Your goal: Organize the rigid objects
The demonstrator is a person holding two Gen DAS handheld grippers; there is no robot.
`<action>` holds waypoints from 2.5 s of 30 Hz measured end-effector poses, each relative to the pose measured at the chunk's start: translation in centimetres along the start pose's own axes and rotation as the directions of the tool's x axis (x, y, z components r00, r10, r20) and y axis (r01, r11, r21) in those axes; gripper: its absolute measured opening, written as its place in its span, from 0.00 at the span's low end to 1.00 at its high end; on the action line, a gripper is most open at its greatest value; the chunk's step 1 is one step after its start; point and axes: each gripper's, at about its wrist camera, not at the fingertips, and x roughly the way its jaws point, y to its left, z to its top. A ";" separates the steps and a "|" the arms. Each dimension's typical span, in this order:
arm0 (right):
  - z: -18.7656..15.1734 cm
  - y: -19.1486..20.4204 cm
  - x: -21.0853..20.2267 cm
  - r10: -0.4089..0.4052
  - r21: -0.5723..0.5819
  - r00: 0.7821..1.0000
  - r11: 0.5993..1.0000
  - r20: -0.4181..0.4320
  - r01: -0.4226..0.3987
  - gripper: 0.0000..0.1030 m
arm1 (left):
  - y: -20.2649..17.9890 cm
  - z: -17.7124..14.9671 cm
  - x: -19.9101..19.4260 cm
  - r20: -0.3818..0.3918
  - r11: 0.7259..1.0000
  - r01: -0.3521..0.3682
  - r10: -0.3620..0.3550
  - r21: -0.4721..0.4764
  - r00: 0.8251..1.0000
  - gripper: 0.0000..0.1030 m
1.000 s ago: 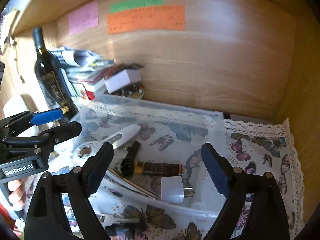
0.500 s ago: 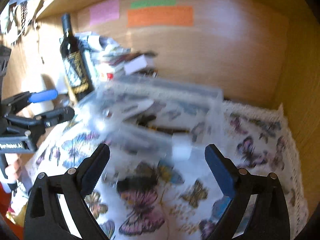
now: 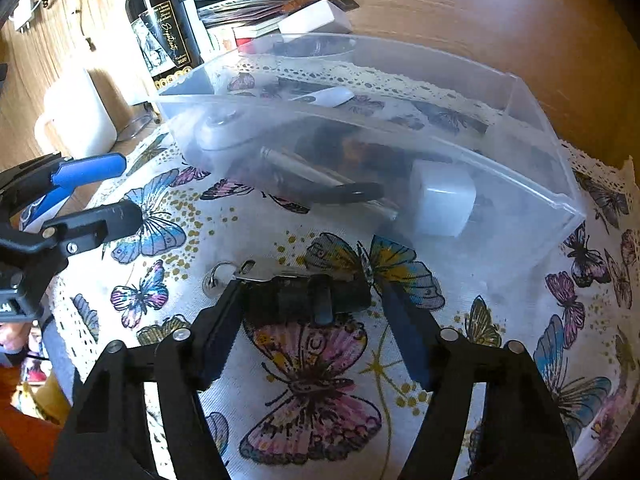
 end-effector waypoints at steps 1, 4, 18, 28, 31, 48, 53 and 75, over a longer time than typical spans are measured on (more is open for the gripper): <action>-0.1 0.1 -0.2 0.003 -0.007 1.000 1.000 0.002 -0.003 0.56 | -0.2 0.0 0.2 -0.007 1.000 0.006 -0.006 0.001 1.000 0.61; -0.5 0.3 -0.6 -0.002 -0.014 1.000 1.000 0.009 0.002 0.56 | -0.8 0.2 0.9 -0.027 1.000 0.029 -0.029 0.006 0.999 0.60; -2.7 -4.4 -5.7 -0.061 0.137 0.990 0.990 0.128 0.044 0.56 | -5.2 1.0 4.8 -0.140 0.992 0.092 -0.079 0.091 0.987 0.60; -3.3 -5.3 -6.7 -0.063 0.152 0.984 0.988 0.165 0.038 0.56 | -6.7 2.5 7.8 -0.174 0.988 0.117 -0.098 0.103 0.980 0.42; -3.2 -5.2 -7.0 -0.060 0.149 0.983 0.988 0.176 0.034 0.56 | -6.6 2.3 7.4 -0.167 0.990 0.108 -0.092 0.089 0.982 0.21; -1.8 -4.1 -7.5 -0.050 0.131 0.972 0.991 0.230 0.020 0.56 | -3.7 1.4 2.5 -0.060 0.998 0.060 -0.059 0.014 0.997 0.07; -0.8 -3.7 -8.0 -0.050 0.128 0.964 0.992 0.260 0.017 0.56 | -2.4 2.4 -0.1 0.020 0.999 0.043 -0.043 -0.009 0.999 0.07; 4.7 -3.8 -8.2 -0.077 0.135 0.940 0.990 0.333 0.033 0.56 | 0.3 8.9 -3.7 0.179 0.999 0.019 -0.011 -0.040 0.984 0.07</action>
